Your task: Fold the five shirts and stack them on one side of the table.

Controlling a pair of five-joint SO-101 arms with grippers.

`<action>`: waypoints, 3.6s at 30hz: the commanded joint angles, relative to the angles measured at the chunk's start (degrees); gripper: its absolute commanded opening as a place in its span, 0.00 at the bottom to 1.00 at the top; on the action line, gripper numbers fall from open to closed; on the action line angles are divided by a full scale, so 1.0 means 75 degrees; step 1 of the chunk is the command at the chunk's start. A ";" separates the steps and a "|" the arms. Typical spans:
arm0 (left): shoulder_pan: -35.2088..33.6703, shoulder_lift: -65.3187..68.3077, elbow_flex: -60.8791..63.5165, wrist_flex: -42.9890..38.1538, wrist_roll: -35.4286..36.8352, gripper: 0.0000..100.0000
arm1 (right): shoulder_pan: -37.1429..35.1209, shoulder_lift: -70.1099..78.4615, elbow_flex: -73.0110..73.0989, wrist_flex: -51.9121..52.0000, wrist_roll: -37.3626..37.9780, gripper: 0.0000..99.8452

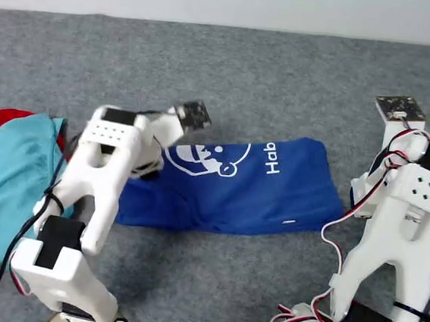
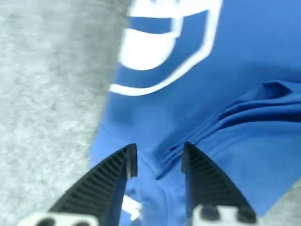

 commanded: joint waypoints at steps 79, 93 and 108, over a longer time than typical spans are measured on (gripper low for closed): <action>-0.5357 -0.2895 -0.1354 0.4431 0.3938 0.01 | -0.0826 0.1987 0.2426 -0.3229 0.0164 0.09; -0.5345 -0.2966 -0.0533 0.4314 0.3927 0.01 | -0.1448 0.1811 0.0586 -0.3393 0.0117 0.13; -0.5357 -0.2966 -0.0533 0.4360 0.3938 0.01 | -0.2151 0.5128 -0.2145 -0.3042 -0.1547 0.27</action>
